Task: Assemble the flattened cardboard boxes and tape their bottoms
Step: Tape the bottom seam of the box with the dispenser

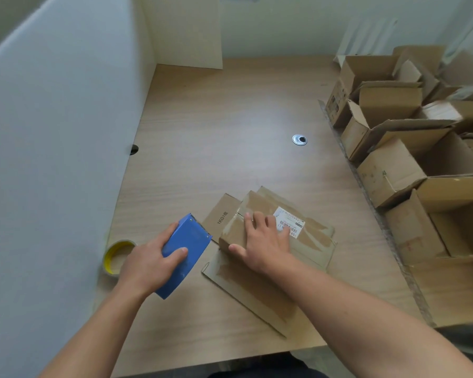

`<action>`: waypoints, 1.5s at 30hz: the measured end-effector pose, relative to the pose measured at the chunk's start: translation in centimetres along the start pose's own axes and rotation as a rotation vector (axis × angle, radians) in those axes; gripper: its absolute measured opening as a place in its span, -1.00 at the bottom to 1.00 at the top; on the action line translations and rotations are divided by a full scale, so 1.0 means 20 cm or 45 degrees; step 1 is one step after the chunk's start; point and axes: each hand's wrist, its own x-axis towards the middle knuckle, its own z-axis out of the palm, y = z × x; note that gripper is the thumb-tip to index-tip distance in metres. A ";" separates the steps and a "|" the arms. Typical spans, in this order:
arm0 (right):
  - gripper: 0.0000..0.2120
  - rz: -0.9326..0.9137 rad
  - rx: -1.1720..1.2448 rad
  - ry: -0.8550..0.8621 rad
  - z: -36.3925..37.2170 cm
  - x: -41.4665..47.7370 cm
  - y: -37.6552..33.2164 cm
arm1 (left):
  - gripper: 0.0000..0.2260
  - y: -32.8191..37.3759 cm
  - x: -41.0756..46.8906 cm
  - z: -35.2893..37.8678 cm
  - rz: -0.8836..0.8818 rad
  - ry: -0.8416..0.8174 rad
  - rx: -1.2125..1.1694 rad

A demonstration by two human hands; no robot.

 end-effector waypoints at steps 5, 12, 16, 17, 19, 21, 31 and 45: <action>-0.28 -0.291 -0.107 -0.162 -0.07 0.03 0.06 | -0.43 0.00 0.02 -0.04 0.005 0.063 -0.041; -0.26 -0.112 0.122 -0.164 -0.03 -0.03 0.00 | -0.46 0.00 0.00 -0.07 0.078 0.135 0.066; -0.43 -0.114 0.053 -0.010 0.03 -0.03 -0.05 | -0.46 -0.02 -0.01 -0.05 0.107 0.172 0.107; -0.44 -0.159 0.045 -0.013 0.03 -0.03 -0.03 | -0.46 -0.02 -0.01 -0.05 0.127 0.179 0.116; -0.44 -0.264 0.046 -0.025 0.03 -0.01 0.06 | -0.45 -0.02 -0.01 -0.04 0.167 0.189 0.115; -0.41 -0.341 0.075 -0.038 0.03 -0.01 0.19 | -0.43 -0.01 -0.01 -0.04 0.219 0.198 0.125; -0.38 -0.403 0.158 0.100 0.07 0.02 0.46 | -0.44 0.05 0.00 0.01 0.760 0.240 0.158; -0.45 -0.537 0.785 0.008 -0.23 -0.01 0.40 | -0.52 0.08 0.08 0.00 1.431 0.457 0.518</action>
